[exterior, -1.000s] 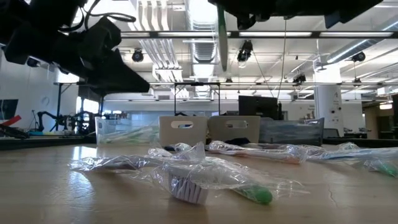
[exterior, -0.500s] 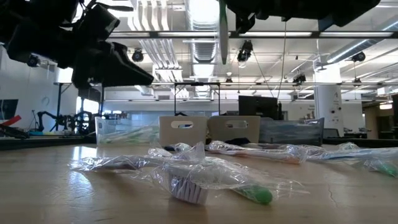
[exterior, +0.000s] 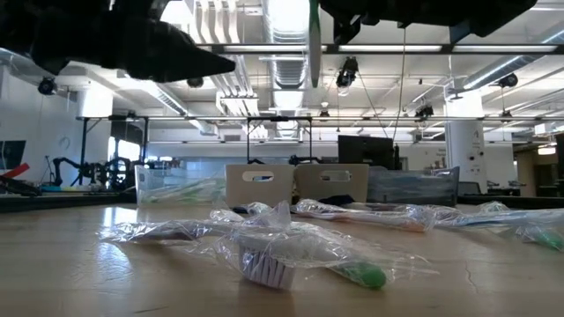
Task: Pick & Place Toothbrushes
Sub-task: Put the green toothbrush into the transparent bin
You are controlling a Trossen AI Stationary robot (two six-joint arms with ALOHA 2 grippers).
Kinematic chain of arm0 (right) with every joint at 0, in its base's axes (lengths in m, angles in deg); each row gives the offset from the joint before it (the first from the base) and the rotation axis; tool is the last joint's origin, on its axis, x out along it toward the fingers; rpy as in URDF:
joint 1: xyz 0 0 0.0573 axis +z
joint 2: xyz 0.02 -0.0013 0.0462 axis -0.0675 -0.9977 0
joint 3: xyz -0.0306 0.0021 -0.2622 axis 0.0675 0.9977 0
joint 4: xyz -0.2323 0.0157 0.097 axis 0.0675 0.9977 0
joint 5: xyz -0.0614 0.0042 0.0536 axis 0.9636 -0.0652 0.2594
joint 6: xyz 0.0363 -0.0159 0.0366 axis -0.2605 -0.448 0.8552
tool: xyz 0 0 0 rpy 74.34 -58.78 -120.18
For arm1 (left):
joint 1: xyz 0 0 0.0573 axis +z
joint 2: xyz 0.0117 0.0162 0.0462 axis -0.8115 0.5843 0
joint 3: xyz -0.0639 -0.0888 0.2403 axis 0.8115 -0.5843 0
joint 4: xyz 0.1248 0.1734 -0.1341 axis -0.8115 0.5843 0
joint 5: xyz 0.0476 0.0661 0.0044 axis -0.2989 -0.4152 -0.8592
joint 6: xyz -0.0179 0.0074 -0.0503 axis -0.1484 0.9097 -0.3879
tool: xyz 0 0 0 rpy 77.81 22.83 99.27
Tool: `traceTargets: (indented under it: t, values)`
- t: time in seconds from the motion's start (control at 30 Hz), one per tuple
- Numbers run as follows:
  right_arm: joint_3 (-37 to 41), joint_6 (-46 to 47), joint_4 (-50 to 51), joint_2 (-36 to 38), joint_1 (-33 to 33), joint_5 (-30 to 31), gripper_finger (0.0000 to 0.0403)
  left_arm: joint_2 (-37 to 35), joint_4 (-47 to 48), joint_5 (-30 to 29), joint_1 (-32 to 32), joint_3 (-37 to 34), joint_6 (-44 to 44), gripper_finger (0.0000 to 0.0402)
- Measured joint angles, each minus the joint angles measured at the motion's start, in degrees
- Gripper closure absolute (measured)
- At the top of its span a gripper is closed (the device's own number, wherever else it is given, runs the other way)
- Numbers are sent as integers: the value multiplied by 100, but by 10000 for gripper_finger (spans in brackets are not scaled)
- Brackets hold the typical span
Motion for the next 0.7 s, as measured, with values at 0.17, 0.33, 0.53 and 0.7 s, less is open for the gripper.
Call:
traceTargets:
  t: [0.17, 0.33, 0.53, 0.7]
  values:
    - [0, -35, 0, 0, 0, 2, 375, 338, 6, 10, 121, 375, 2, 300]
    - [-2, -58, 0, 0, 0, 2, 375, 880, 39, 8, 206, 710, 3, 300]
    - [-2, -84, 2, 27, 9, 0, 375, 1319, 30, 29, 260, 990, 182, 300]
    - [-4, -81, 2, 59, 13, -133, 375, 1500, 19, 28, 304, 1203, 185, 300]
